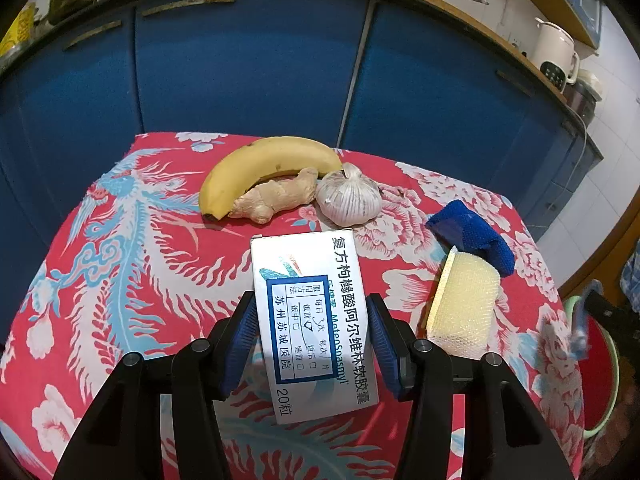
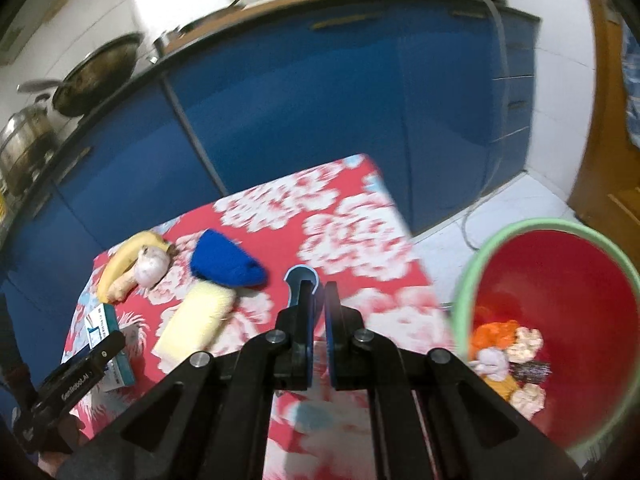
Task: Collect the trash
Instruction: 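Drop the light blue piece into the bucket with the right tool while the left tool carries the box, then carry the white medicine box over the bucket and open the left tool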
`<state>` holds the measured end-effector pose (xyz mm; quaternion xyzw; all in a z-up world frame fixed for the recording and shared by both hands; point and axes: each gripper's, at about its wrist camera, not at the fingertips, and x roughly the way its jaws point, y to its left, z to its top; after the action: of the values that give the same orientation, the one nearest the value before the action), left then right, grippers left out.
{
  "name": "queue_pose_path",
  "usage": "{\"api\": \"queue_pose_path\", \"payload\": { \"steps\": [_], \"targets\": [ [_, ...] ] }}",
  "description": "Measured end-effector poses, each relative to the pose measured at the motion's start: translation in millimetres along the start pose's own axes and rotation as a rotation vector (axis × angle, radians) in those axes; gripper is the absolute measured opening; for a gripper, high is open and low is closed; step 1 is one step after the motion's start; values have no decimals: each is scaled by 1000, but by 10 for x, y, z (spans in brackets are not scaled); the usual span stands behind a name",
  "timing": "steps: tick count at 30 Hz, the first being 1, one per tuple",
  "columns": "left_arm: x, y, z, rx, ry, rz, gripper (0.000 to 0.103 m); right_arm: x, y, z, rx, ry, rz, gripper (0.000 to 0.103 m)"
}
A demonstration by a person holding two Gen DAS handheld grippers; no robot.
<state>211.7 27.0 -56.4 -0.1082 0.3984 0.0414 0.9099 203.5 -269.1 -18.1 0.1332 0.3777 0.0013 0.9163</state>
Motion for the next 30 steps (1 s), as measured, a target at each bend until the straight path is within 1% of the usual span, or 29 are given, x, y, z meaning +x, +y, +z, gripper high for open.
{"api": "queue_pose_path", "payload": {
  "steps": [4, 8, 13, 20, 22, 24, 30],
  "targets": [
    [-15, -8, -2, 2, -4, -3, 56, -198, -273, -5, 26, -33, -60, 7],
    [-46, -25, -4, 6, -11, -9, 56, -349, -541, -72, 57, -41, -110, 7],
    [-121, -88, -8, 23, -31, -24, 56, -476, -869, -174, 110, -38, -177, 7],
    [-192, -273, -21, 65, -31, -55, 56, -575, -1252, -244, 192, -17, -258, 8],
    [-251, -353, -22, 90, -41, -60, 56, -608, -1318, -255, 207, -20, -268, 12],
    [-319, -446, -23, 113, -46, -78, 56, -640, -1372, -264, 221, -24, -264, 21],
    [-492, -710, -24, 159, -43, -142, 56, -795, -1496, -295, 245, -45, -255, 24]
  ]
}}
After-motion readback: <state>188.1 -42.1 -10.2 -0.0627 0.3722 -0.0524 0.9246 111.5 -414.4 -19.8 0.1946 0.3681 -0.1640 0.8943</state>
